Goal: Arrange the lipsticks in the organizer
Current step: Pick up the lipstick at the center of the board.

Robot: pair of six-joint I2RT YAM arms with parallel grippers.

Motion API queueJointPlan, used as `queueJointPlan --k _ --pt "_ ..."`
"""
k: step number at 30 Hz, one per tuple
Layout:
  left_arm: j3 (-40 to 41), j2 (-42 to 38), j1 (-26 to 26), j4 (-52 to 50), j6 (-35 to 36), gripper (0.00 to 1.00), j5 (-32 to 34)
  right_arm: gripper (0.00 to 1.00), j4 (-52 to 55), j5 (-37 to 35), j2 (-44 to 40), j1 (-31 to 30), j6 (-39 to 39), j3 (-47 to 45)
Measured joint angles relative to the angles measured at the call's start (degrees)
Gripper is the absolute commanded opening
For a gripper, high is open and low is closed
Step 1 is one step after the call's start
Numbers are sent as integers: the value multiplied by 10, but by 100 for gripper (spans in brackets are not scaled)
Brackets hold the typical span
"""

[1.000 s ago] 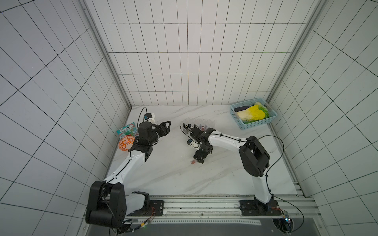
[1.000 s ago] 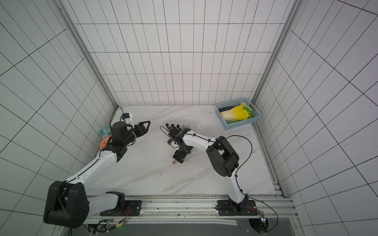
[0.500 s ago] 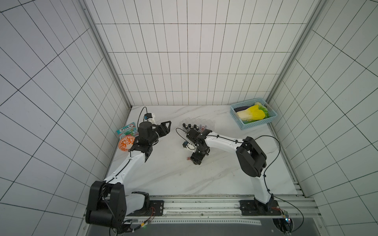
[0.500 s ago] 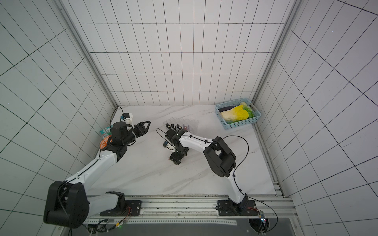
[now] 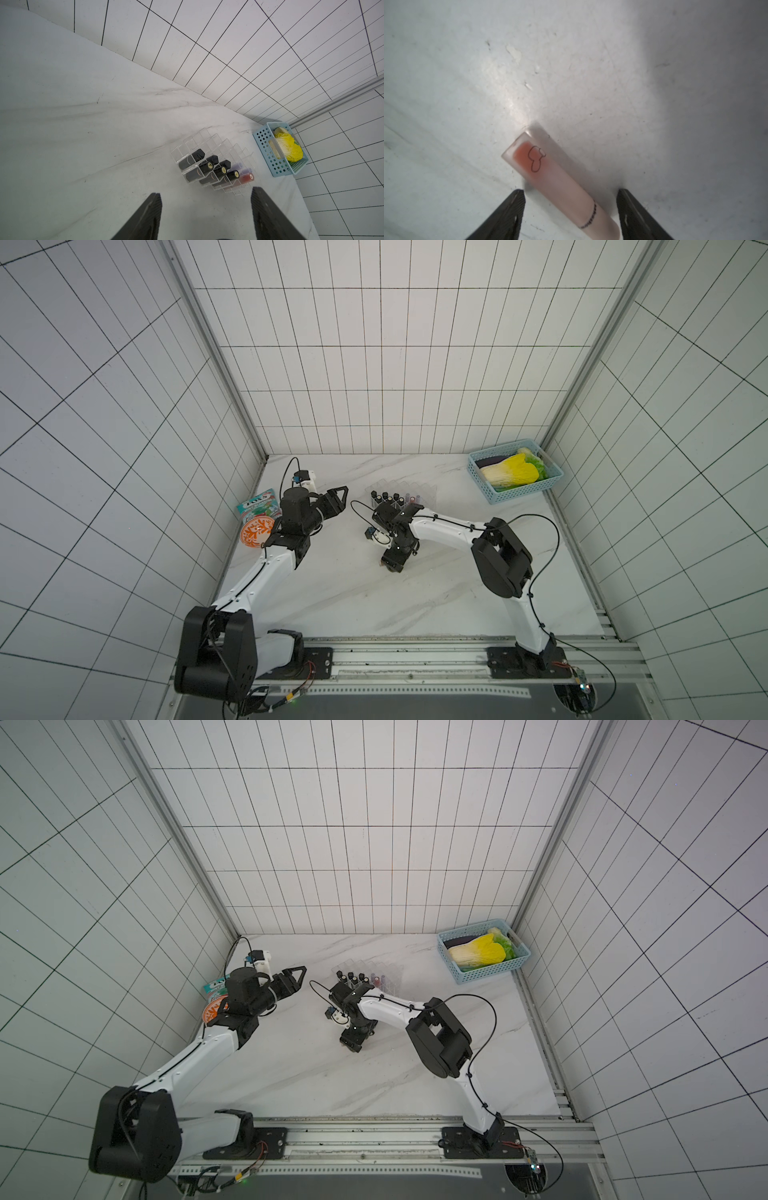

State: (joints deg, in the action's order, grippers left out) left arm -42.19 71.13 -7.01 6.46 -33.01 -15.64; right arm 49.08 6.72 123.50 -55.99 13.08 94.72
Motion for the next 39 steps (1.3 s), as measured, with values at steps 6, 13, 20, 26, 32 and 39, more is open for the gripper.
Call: queueJointPlan --k 6,13,20,26,32,39 --pt "0 3 0 2 0 66 -4 24 -4 -3 -2 0 -7 -7" --pt "0 5 0 13 0 65 -31 18 -43 -6 -62 8 -39 -99" --pt "-14 33 -10 76 3 77 -179 18 -83 23 -248 76 -94 -227" --pt "-79 75 -74 99 8 79 -327 20 -122 87 -432 126 -133 -255" --pt "-146 116 -154 89 25 71 -431 21 -143 159 -507 133 -164 -261" --pt "-191 153 -206 12 85 62 -472 21 -159 212 -513 133 -184 -263"
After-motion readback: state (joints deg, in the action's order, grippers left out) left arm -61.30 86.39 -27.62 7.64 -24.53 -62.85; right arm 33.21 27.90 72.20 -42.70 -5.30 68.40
